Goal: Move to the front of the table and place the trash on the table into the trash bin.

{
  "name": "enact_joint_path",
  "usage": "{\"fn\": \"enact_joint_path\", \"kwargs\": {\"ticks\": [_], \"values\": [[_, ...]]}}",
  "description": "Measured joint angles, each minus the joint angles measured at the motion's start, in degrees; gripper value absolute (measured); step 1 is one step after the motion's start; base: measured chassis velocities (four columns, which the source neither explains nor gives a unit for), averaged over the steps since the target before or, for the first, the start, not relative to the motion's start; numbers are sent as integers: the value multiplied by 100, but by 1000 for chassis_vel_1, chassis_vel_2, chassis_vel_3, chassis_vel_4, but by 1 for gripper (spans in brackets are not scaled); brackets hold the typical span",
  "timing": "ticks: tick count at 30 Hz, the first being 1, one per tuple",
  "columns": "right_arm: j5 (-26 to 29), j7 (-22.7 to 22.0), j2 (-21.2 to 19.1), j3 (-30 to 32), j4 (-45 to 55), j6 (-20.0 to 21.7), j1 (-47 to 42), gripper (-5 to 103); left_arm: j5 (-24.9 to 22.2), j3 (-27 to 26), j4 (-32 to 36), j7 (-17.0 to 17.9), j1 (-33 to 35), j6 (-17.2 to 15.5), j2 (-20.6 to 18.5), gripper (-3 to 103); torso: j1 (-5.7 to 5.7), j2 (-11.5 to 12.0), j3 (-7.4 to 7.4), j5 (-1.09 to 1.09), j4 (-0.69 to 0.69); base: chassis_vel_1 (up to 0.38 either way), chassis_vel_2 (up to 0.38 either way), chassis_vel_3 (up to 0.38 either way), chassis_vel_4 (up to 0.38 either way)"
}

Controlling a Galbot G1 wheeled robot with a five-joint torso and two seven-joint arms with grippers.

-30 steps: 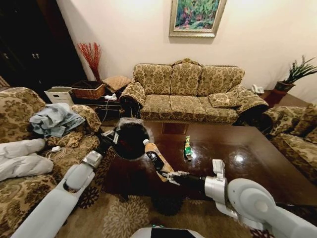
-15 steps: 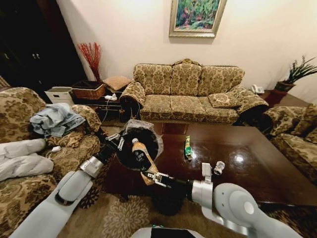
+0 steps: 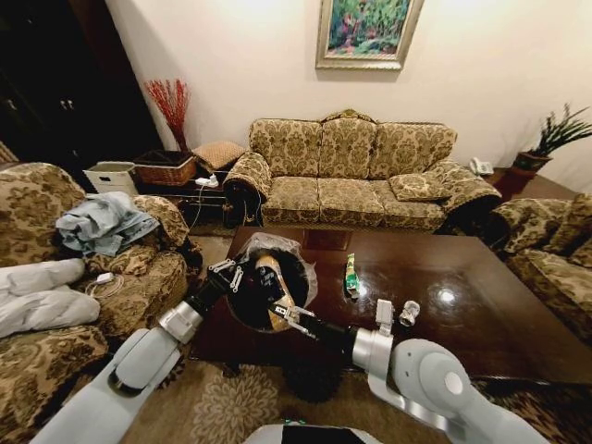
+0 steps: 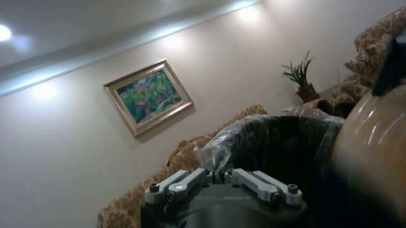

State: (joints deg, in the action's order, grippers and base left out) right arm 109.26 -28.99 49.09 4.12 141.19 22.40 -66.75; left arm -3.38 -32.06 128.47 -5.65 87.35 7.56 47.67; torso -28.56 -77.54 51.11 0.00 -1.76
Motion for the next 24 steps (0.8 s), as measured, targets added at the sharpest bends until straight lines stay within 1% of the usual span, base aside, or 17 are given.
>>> {"fn": "enact_joint_path", "kwargs": {"ticks": [1, 4, 5, 10, 12, 13, 14, 15, 16, 17, 18, 19, 20, 21, 22, 23, 24], "values": [[-11, 57, -4, 37, -6, 2, -18, 86, 7, 5, -26, -4, 0, 12, 3, 4, 0, 0, 0, 0, 0, 0, 0, 0, 0], [-86, 184, -31, 86, -16, 32, -60, 91, 4, 21, -60, -6, -1, 22, 1, 4, 0, 0, 0, -1, 0, 0, 0, 0, 0], [-185, 311, -44, 143, -44, 50, -97, 99, -7, 37, -90, -5, -11, 26, -9, 4, -1, 0, 0, 0, 0, 0, 0, 0, 0], [-351, 633, -34, 356, -89, 69, -193, 100, -73, 69, -144, -10, -43, 26, -33, 4, 0, 0, 0, 0, 0, 0, 0, 0, 0], [-526, 991, -48, 499, -102, 50, -264, 100, -237, 102, -159, -21, -60, -24, -75, 4, 0, 0, 0, 0, 0, 0, 0, 0, 0], [-810, 1330, -79, 611, -111, 27, -304, 100, -398, 129, -174, -22, -84, -104, -120, 4, -1, 0, 0, 0, 0, 0, 0, 0, 0], [-810, 1330, -79, 611, -111, 27, -304, 100, -398, 129, -174, -22, -84, -104, -120, 4, -1, 0, 0, 0, 0, 0, 0, 0, 0], [-957, 1523, -99, 663, -121, -15, -317, 100, -456, 129, -183, -23, -94, -136, -139, 4, 0, 0, 0, -1, 1, 0, 0, 0, 0], [-1221, 1886, -131, 728, -157, -70, -325, 100, -548, 104, -195, -24, -100, -187, -159, 4, 0, 0, 0, -1, 2, 0, 0, 0, 0], [-1718, 2548, -190, 765, -274, -235, -349, 100, -605, 23, -199, -16, -83, -247, -162, 4, 0, 0, 0, -1, 2, 0, 0, 0, 0], [-2308, 3242, -256, 784, -459, -545, -385, 100, -671, -50, -206, -2, -81, -307, -166, 4, 0, 0, 0, 0, 0, 0, 0, 0, 0], [-2787, 3796, -294, 827, -661, -789, -402, 100, -726, -79, -220, 9, -99, -349, -175, 4, 0, 0, 0, -1, -1, 0, 0, 0, 0], [-2787, 3796, -294, 827, -661, -789, -402, 100, -726, -79, -220, 9, -99, -349, -175, 4, 0, 0, 0, -1, -1, 0, 0, 0, 0], [-3272, 4339, -311, 903, -903, -964, -395, 100, -821, -108, -237, 15, -131, -408, -185, 4, 0, 0, 0, 0, -1, 0, 0, 0, 0], [-3978, 5173, -329, 1052, -1263, -1200, -317, 100, -1085, -155, -262, 37, -183, -534, -188, 4, 0, 0, 0, 4, 0, 0, 0, 0, 0], [-3978, 5173, -329, 1052, -1263, -1200, -317, 100, -1085, -155, -262, 37, -183, -534, -188, 4, 0, 0, 0, 4, 0, 0, 0, 0, 0], [-4370, 5661, -344, 1206, -1516, -1395, -212, 100, -1429, -166, -275, 123, -227, -706, -156, 4, -1, 0, 1, 0, -1, 0, 0, 0, 0]]}}
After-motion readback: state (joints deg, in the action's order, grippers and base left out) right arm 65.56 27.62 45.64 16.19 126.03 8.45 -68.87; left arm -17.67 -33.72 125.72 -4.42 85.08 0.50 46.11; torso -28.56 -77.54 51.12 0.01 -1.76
